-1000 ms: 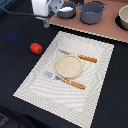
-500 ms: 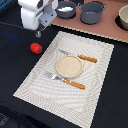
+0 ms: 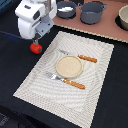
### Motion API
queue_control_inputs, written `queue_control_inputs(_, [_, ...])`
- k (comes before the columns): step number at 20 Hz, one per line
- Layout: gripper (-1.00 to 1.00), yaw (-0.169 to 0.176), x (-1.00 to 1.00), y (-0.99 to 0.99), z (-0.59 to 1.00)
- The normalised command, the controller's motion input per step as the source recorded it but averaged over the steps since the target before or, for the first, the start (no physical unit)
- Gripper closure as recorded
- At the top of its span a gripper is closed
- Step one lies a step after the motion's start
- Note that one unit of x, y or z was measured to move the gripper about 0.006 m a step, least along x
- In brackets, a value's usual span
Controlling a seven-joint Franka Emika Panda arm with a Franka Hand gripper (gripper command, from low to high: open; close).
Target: Place the pan onto the stove and place the fish and sausage into the pan.
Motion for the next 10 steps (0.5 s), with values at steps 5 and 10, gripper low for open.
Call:
queue_control_inputs(5, [-1.0, -0.017, -0.35, 0.0, -0.38])
queue_control_inputs(10, [-1.0, -0.01, -0.41, 0.0, -0.38])
